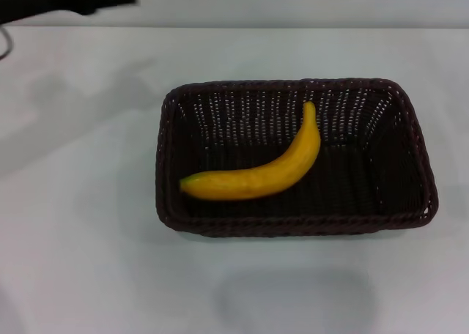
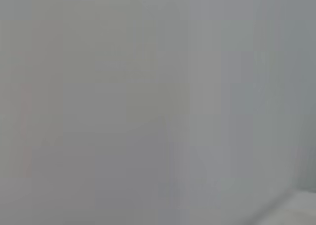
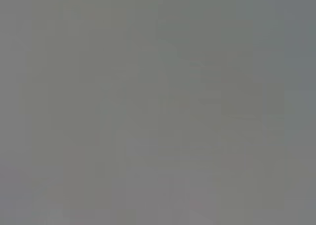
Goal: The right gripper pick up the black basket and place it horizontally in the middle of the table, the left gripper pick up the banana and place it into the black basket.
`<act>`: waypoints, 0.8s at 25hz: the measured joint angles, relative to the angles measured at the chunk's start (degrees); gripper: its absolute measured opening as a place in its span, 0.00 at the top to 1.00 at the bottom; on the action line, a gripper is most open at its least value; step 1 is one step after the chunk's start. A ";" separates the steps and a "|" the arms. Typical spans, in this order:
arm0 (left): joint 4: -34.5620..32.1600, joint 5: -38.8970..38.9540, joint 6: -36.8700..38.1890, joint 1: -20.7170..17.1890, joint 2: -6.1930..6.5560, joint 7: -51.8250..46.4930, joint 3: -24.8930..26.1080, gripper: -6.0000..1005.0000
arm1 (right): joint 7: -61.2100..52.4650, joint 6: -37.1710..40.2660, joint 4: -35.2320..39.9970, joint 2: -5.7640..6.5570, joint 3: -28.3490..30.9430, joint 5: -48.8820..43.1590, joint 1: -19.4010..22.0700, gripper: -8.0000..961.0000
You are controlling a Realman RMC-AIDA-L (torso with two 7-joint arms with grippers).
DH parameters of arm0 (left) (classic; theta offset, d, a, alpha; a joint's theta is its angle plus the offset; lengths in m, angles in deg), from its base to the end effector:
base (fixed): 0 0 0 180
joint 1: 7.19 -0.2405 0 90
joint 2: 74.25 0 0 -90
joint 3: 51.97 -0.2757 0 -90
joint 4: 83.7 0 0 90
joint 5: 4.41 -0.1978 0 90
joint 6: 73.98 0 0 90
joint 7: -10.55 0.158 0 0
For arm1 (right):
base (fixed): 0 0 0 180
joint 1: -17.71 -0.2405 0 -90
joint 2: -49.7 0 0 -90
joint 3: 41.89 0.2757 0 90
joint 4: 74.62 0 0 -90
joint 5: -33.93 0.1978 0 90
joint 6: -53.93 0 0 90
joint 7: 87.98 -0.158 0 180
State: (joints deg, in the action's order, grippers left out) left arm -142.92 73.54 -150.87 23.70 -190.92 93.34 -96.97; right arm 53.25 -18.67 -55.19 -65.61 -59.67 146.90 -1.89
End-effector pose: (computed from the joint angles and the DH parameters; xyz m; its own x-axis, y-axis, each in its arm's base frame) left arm -0.2119 0.4026 0.0721 0.7639 0.1889 0.6171 0.5138 -0.7565 -0.4045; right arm 0.3920 0.3243 0.1118 0.6661 0.1434 -0.7319 -0.7349 -0.0414 -0.6769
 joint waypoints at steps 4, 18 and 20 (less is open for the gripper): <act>4.07 12.27 3.23 -7.81 -2.44 18.23 4.23 0.14 | 0.36 -3.43 -2.63 0.00 0.03 1.51 0.03 0.09; 39.81 51.99 2.77 -13.51 -2.31 62.04 13.37 0.14 | 13.22 -10.14 -15.77 0.00 0.99 4.19 0.06 0.09; 44.00 57.72 2.79 -13.55 -2.36 64.97 14.27 0.14 | 13.20 -9.64 -16.22 0.00 1.00 4.41 -0.03 0.09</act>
State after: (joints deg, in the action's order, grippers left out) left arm -98.92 131.26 -148.08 10.15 -193.28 158.31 -82.70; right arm 66.45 -28.31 -71.40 -65.61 -58.67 151.31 -1.92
